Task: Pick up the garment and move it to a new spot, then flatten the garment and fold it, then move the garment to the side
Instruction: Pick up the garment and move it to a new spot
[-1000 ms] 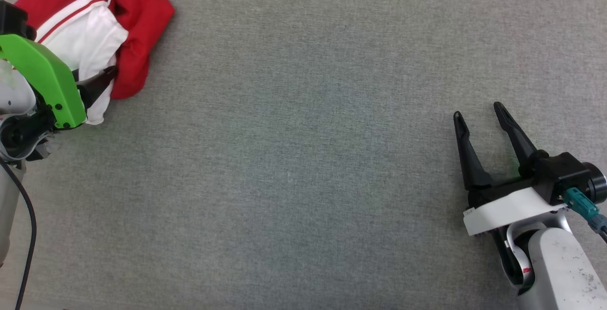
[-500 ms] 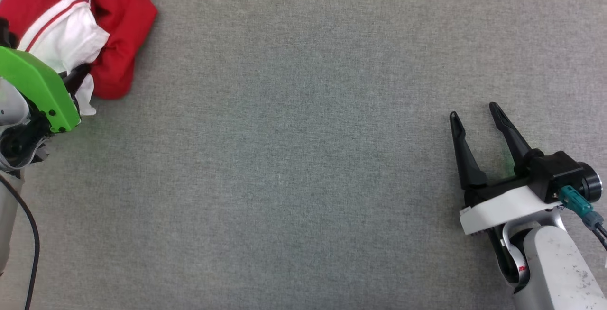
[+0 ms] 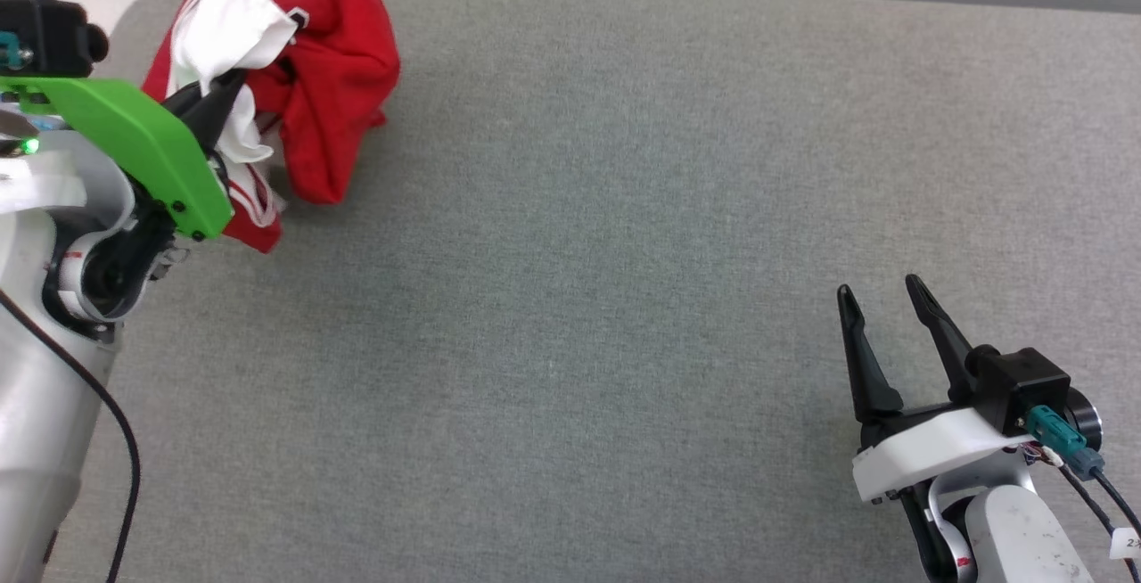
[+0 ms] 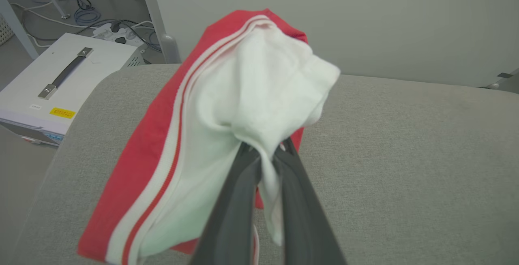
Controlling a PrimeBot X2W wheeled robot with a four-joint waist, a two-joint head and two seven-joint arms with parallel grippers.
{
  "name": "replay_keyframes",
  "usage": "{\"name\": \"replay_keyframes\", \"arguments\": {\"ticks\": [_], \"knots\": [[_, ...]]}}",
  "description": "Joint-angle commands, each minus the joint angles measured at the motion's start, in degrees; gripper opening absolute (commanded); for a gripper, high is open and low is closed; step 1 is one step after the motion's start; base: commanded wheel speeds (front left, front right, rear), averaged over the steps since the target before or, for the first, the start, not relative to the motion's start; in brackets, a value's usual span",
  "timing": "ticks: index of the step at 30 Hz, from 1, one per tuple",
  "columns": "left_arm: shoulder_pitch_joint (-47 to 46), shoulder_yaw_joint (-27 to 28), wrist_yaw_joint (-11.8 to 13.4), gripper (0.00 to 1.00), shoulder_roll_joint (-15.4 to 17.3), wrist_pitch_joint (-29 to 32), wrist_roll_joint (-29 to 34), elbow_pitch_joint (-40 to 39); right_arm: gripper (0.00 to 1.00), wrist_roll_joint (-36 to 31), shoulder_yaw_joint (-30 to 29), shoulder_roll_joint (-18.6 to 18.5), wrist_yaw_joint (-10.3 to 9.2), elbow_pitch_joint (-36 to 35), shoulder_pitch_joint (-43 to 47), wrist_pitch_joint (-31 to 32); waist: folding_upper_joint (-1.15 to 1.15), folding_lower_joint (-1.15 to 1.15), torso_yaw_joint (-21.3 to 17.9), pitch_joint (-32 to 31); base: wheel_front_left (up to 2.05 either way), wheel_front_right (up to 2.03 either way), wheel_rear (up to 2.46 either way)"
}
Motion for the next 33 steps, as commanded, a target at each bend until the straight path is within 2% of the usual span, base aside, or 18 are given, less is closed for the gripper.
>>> {"name": "replay_keyframes", "arguments": {"ticks": [1, 4, 8, 11, 14, 20, 25, 26, 27, 30, 33], "knots": [[0.6, -0.5, 1.0, 0.0, -1.0, 0.3, 0.5, -1.8, 1.0, 0.5, -0.3, 0.4, -0.05, 0.2, 0.8, -0.5, 0.0, 0.0, 0.3, -6.2, 0.0, 0.0, 0.0], [0.8, -2.0, 2.8, 0.0, -3.6, 1.4, 0.4, -4.7, 1.0, 0.8, -0.8, 0.9, -0.05, 0.5, 1.4, -0.5, 0.0, 0.0, -0.5, -8.1, 0.0, 0.0, 0.0], [0.9, -5.0, 5.1, 0.0, -8.6, 1.8, 1.0, -6.8, 1.0, 1.0, -1.8, 1.4, -0.05, 0.3, 2.1, -0.6, 0.0, 0.0, -2.0, -9.8, 0.0, 0.0, 0.0], [-0.4, -7.7, 5.7, 0.0, -12.4, 0.9, 2.6, -5.6, 1.0, 1.1, -2.8, 1.6, -0.05, -0.4, 2.5, -0.6, 0.0, 0.0, -3.5, -10.1, 0.0, 0.0, 0.0], [-1.9, -10.2, 6.1, 0.0, -17.7, -1.2, 3.8, -2.1, 1.0, 1.3, -3.5, 1.8, -0.05, -0.9, 2.7, -0.6, 0.0, 0.0, -5.6, -10.3, 0.0, 0.0, 0.0], [-2.7, -15.0, 6.6, 0.0, -26.2, -6.1, 7.0, 6.9, 1.0, 1.4, -5.3, 1.9, -0.05, -1.9, 2.9, -0.6, 0.0, 0.0, -10.2, -10.1, 0.0, 0.0, 0.0], [-0.8, -20.1, 5.7, 0.0, -31.2, -9.6, 8.0, 15.1, 1.0, 1.2, -7.3, 2.0, -0.05, -2.4, 3.2, -0.6, 0.0, 0.0, -13.4, -10.2, 0.0, 0.0, 0.0], [-0.2, -21.6, 5.4, 0.72, -31.7, -10.4, 8.0, 16.4, 1.0, 1.1, -7.8, 2.0, -0.05, -2.4, 3.2, -0.6, 0.0, 0.0, -14.0, -10.4, 0.0, 0.0, 0.0], [0.4, -23.0, 5.0, 1.0, -32.0, -10.7, 7.9, 17.4, 1.0, 1.1, -8.1, 2.0, -0.05, -2.4, 3.2, -0.6, 0.0, 0.0, -14.4, -10.4, 0.0, 0.0, 0.0], [2.2, -28.7, 3.2, 1.0, -32.3, -11.3, 4.6, 16.5, 1.0, 1.0, -8.7, 2.0, -0.05, -2.5, 3.1, -0.6, 0.0, 0.0, -15.1, -10.6, 0.0, 0.0, 0.0], [2.7, -33.1, 3.6, 1.0, -32.3, -13.1, 1.0, 13.7, 1.0, 0.9, -8.9, 2.0, -0.05, -2.6, 3.2, -0.6, 0.0, 0.0, -14.9, -10.7, 0.0, 0.0, 0.0]]}}
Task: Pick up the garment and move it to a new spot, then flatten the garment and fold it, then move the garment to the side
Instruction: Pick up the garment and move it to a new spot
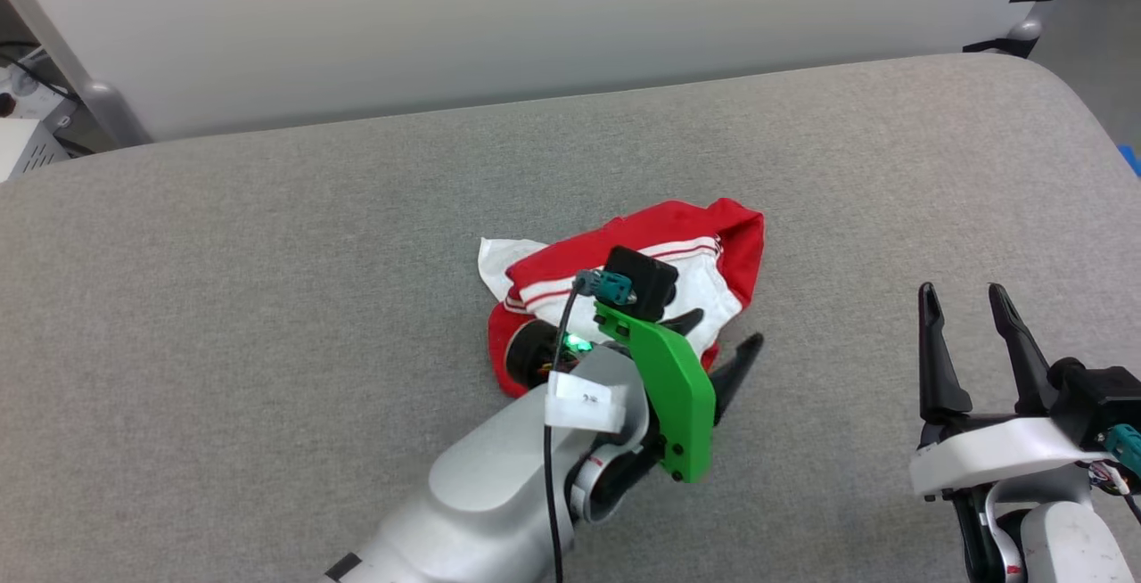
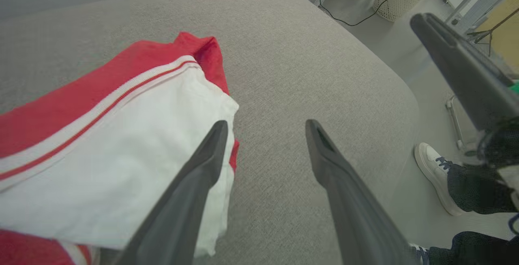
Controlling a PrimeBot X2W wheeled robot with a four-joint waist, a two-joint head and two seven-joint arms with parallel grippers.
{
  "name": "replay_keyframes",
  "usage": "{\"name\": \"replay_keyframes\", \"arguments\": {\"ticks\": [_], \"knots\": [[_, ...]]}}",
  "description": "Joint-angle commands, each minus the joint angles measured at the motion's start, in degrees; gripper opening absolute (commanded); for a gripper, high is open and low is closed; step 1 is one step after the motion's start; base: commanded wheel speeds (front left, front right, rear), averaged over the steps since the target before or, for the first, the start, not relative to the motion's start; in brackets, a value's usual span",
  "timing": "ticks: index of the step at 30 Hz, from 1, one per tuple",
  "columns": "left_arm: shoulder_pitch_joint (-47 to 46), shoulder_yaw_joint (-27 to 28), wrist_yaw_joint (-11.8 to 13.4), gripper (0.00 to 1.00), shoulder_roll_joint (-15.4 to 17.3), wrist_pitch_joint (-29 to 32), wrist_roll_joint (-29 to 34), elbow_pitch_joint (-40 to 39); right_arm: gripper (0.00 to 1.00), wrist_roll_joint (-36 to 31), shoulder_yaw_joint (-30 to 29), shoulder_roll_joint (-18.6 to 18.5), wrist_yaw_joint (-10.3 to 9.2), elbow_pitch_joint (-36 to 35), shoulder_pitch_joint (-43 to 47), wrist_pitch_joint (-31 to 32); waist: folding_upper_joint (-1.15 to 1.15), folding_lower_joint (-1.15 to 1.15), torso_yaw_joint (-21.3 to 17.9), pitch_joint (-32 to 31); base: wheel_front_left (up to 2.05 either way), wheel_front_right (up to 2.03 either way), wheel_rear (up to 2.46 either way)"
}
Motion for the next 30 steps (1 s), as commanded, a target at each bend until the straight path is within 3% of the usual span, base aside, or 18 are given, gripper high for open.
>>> {"name": "replay_keyframes", "arguments": {"ticks": [1, 5, 10, 17, 24, 30], "knots": [[-0.3, -0.8, 0.4, 1.0, 0.0, -1.5, -1.2, -0.8, 1.0, -0.2, 0.0, 0.0, -0.05, -0.3, 0.9, -0.5, 0.0, 0.0, 0.4, -0.2, 0.0, 0.0, 0.0], [-2.5, -2.3, 1.7, 1.0, -0.1, -6.8, -1.5, 0.0, 1.0, -0.5, 0.2, 0.0, -0.05, -0.2, 1.4, -0.5, 0.0, 0.0, 2.3, -1.1, 0.0, 0.0, 0.0], [-5.3, 0.0, 1.9, 1.0, 0.8, -14.4, 0.1, 3.8, 1.0, -0.7, 0.5, -0.2, -0.05, -0.3, 2.3, -0.5, 0.0, 0.0, 5.6, -2.9, 0.0, 0.0, 0.0], [-6.0, 4.1, 1.9, 1.0, 9.0, -21.4, 4.1, 4.4, 1.0, -1.0, 1.9, -0.8, -0.05, -0.8, 4.0, 0.0, 0.0, 0.0, 10.0, -4.9, 0.0, 0.0, 0.0], [2.9, 13.5, 3.5, 1.0, 17.7, -22.0, 11.0, -6.9, 1.0, -0.8, 3.2, -1.2, -0.05, -1.8, 5.4, 1.0, 0.0, 0.0, 13.1, -5.1, 0.0, 0.0, 0.0], [17.5, 22.4, 5.1, 1.0, 19.4, -22.0, 15.5, -17.4, 1.0, -0.7, 4.3, -1.2, -0.05, -2.3, 6.4, 1.6, 0.0, 0.0, 14.6, -5.1, 0.0, 0.0, 0.0]]}}
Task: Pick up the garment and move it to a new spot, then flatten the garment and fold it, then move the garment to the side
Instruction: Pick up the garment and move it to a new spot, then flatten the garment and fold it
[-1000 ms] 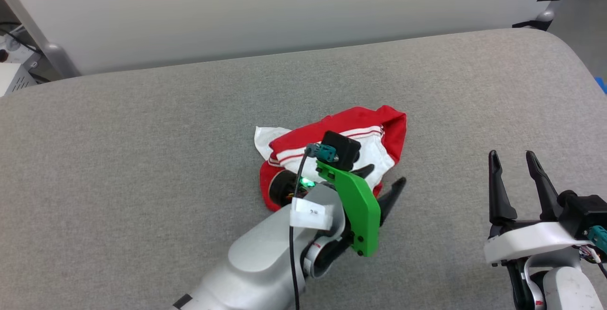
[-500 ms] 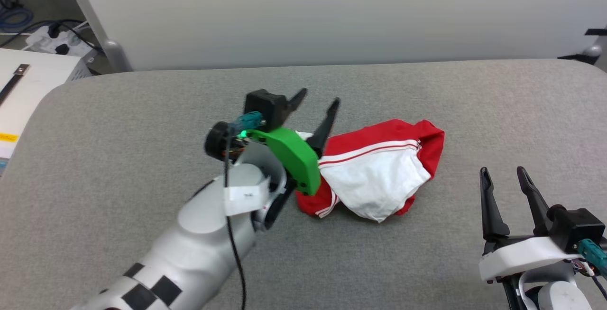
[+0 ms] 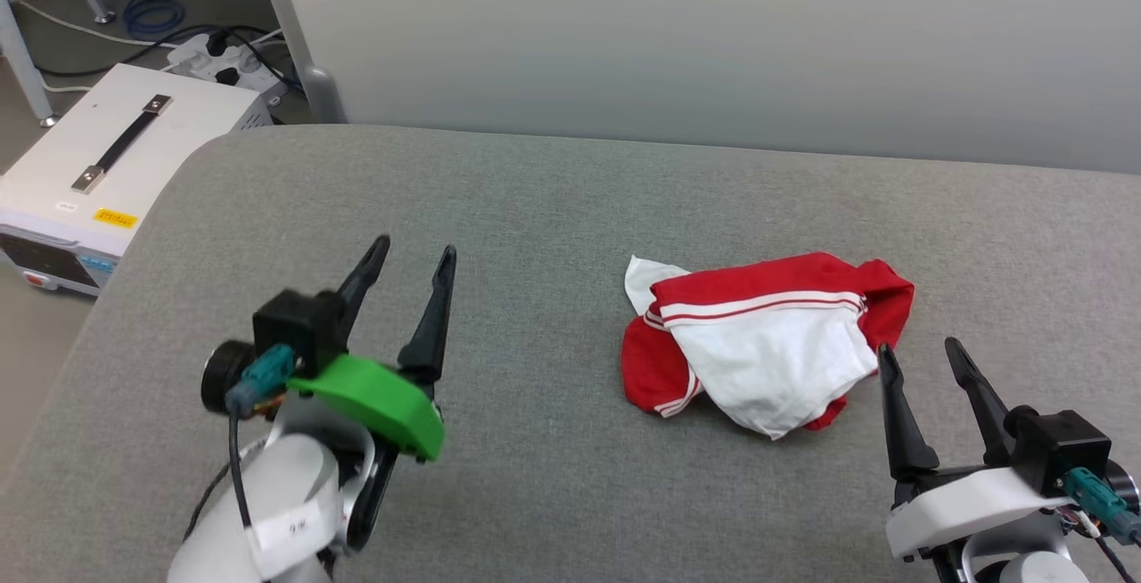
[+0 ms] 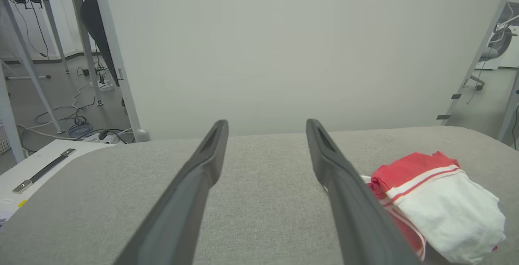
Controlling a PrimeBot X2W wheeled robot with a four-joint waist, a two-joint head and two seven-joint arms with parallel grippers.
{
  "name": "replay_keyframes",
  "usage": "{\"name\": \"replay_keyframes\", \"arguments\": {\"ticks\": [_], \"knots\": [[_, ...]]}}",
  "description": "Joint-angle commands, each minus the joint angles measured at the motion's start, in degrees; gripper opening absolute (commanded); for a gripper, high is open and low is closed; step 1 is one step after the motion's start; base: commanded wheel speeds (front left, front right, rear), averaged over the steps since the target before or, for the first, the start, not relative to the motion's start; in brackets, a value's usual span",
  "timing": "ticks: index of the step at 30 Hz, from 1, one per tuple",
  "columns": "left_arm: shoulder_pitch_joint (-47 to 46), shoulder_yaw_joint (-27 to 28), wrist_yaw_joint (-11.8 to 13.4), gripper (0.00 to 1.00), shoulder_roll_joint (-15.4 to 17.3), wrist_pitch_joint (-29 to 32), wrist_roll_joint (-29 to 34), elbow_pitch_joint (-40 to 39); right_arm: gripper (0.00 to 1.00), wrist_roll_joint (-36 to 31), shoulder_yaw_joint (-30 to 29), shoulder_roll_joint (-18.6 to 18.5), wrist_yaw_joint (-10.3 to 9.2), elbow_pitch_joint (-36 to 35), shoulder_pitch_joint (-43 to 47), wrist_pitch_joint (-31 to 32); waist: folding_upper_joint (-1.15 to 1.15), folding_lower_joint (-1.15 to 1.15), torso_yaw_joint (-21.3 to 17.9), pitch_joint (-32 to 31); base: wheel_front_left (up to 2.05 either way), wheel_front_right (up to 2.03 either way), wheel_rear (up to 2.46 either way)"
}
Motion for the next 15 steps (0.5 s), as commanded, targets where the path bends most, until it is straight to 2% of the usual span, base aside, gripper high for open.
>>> {"name": "replay_keyframes", "arguments": {"ticks": [1, 8, 15], "knots": [[3.0, 1.3, 0.4, 1.0, -0.4, -0.3, 1.3, -1.7, 1.0, 0.0, 0.1, -0.2, -0.05, -0.2, 0.8, 0.2, 0.0, 0.0, 0.7, -0.1, 0.0, 0.0, 0.0], [13.0, 7.4, 0.3, 1.0, -4.9, -0.3, 6.8, -7.7, 1.0, 0.0, 0.7, -0.8, -0.05, -0.2, 1.6, 0.5, 0.0, 0.0, 2.2, 0.3, 0.0, 0.0, 0.0], [14.7, 11.0, -2.7, 1.0, -7.6, -0.3, 10.7, -7.9, 1.0, -0.8, 3.2, -3.0, -0.05, -0.5, 1.5, 2.0, 0.0, 0.0, 3.0, 0.7, 0.0, 0.0, 0.0]]}}
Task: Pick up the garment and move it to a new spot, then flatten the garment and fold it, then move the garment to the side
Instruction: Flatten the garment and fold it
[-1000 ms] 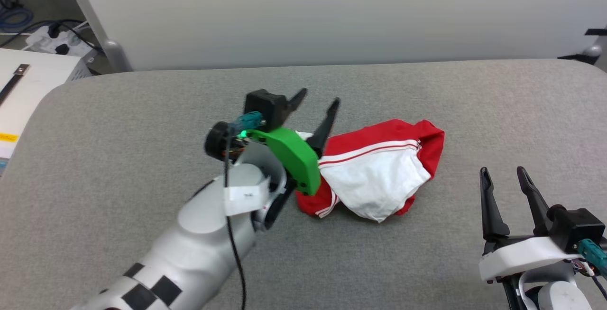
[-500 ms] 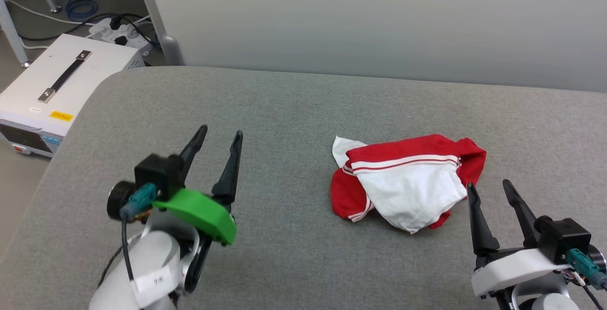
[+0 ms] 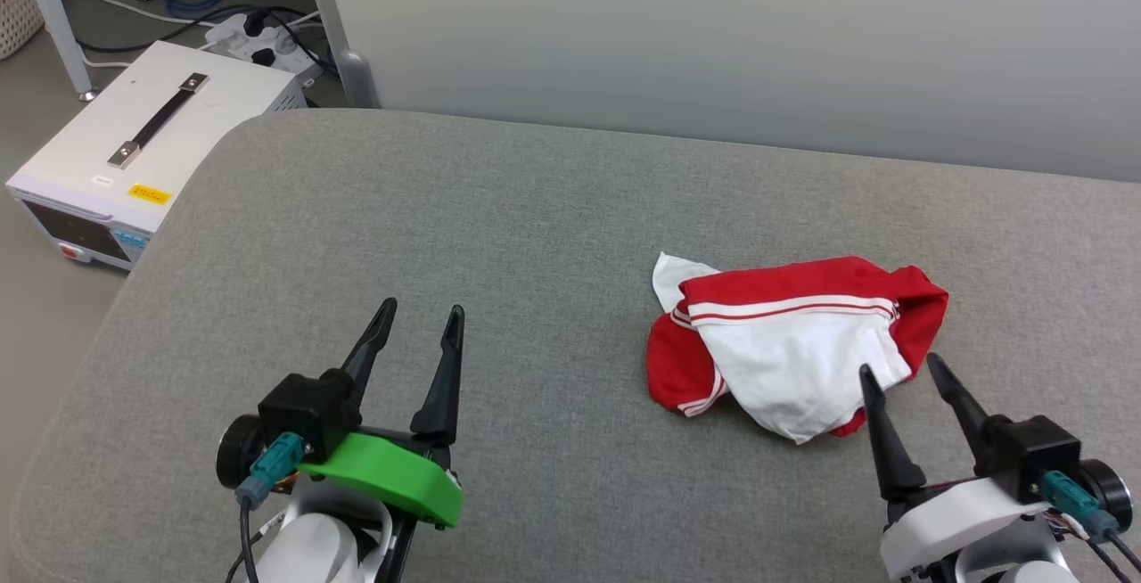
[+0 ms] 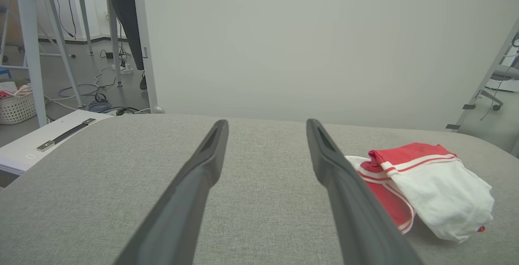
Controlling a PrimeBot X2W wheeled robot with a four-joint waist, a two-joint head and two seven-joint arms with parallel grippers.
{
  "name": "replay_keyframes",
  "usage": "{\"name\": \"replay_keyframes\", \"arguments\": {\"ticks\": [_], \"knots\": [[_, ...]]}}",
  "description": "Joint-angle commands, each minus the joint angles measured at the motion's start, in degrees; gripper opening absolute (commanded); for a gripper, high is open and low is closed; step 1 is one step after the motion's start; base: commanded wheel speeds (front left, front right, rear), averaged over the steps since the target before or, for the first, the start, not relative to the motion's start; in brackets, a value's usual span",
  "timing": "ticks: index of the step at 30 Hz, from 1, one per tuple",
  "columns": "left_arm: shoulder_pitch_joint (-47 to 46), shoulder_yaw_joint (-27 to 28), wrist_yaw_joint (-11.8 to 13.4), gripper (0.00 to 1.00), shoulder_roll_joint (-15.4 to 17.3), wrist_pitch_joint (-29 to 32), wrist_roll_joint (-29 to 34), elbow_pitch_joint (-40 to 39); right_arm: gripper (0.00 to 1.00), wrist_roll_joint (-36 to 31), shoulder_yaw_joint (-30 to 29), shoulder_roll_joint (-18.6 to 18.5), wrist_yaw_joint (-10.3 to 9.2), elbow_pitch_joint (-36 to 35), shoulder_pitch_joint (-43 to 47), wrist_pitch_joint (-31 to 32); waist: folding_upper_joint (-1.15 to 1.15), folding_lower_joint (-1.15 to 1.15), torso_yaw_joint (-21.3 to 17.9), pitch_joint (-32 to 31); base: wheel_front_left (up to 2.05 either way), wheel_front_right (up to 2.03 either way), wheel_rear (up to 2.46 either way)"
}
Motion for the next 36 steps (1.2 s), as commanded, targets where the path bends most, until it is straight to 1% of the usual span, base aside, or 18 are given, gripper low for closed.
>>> {"name": "replay_keyframes", "arguments": {"ticks": [1, 4, 7, 9, 12, 15, 19, 25, 26, 27, 28, 32, 36], "knots": [[0.7, 0.9, -0.7, 1.0, -0.6, -0.3, 1.0, 0.0, 1.0, -0.8, 1.6, -1.5, -0.05, -0.3, 0.2, 1.2, 0.0, 0.0, 0.3, 0.2, 0.0, 0.0, 0.0], [0.6, 2.0, -1.7, 1.0, -1.5, -0.3, 2.0, 0.3, 1.0, -1.4, 5.9, -4.3, -0.05, -0.2, -0.7, 5.6, 0.0, 0.0, 0.7, 0.6, 0.0, 0.0, 0.0], [0.7, 2.9, -2.8, 1.0, -2.7, -0.3, 3.1, 0.9, 1.0, -1.1, 11.2, -7.8, -0.05, 0.0, -2.6, 12.4, 0.0, 0.0, 1.1, 0.9, 0.0, 0.0, 0.0], [0.8, 3.2, -3.6, 1.0, -3.6, -0.3, 3.6, 1.4, 1.0, -0.8, 13.7, -9.9, -0.05, 0.4, -4.3, 17.6, 0.0, 0.0, 1.5, 1.1, 0.0, 0.0, 0.0], [0.6, 3.8, -4.7, 1.0, -4.7, -0.3, 4.4, 2.1, 1.0, -0.3, 16.2, -12.3, -0.05, 1.0, -7.2, 24.8, 0.0, 0.0, 2.4, 1.7, 0.0, 0.0, 0.0], [0.2, 4.4, -5.6, 1.0, -5.7, -0.3, 5.3, 2.7, 1.0, 0.5, 17.0, -13.4, -0.05, 1.7, -9.9, 30.0, 0.0, 0.0, 3.6, 2.6, 0.0, 0.0, 0.0], [-0.5, 5.3, -6.4, 1.0, -6.8, -0.3, 6.3, 3.0, 1.0, 1.0, 17.5, -14.5, -0.05, 2.8, -12.1, 34.0, 0.0, 0.0, 5.1, 4.3, 0.0, 0.0, 0.0], [-1.3, 7.2, -7.3, 1.0, -8.2, -0.3, 7.5, 3.3, 1.0, 1.1, 16.6, -14.7, -0.05, 5.1, -13.5, 36.5, 0.0, 0.0, 6.5, 6.4, 0.0, 0.0, 0.0], [-1.3, 7.5, -7.5, 1.0, -8.4, -0.3, 7.7, 3.3, 0.45, 1.3, 16.6, -14.5, -0.05, 5.4, -13.6, 36.6, 0.0, 0.0, 6.6, 6.6, 0.0, 0.0, 0.0], [-1.3, 7.7, -7.6, 1.0, -8.5, -0.3, 7.8, 3.4, 0.16, 1.3, 16.7, -14.5, -0.05, 5.6, -13.7, 36.4, 0.0, 0.0, 6.6, 6.7, 0.0, 0.0, 0.0], [-1.3, 8.0, -7.8, 1.0, -8.7, -0.3, 8.0, 3.4, 0.0, 1.2, 16.7, -14.6, -0.05, 5.7, -13.8, 36.1, 0.0, 0.0, 6.6, 6.8, 0.0, 0.0, 0.0], [-1.0, 9.3, -8.2, 1.0, -9.2, -0.3, 8.9, 3.9, 0.0, 2.2, 16.0, -14.0, -0.05, 5.1, -13.3, 33.8, 0.0, 0.0, 5.6, 6.1, 0.0, 0.0, 0.0], [-0.6, 9.9, -8.6, 1.0, -9.5, -0.3, 9.4, 4.5, 0.0, 4.1, 15.3, -14.3, -0.05, 2.5, -11.9, 33.2, 0.0, 0.0, 3.9, 4.8, 0.0, 0.0, 0.0]]}}
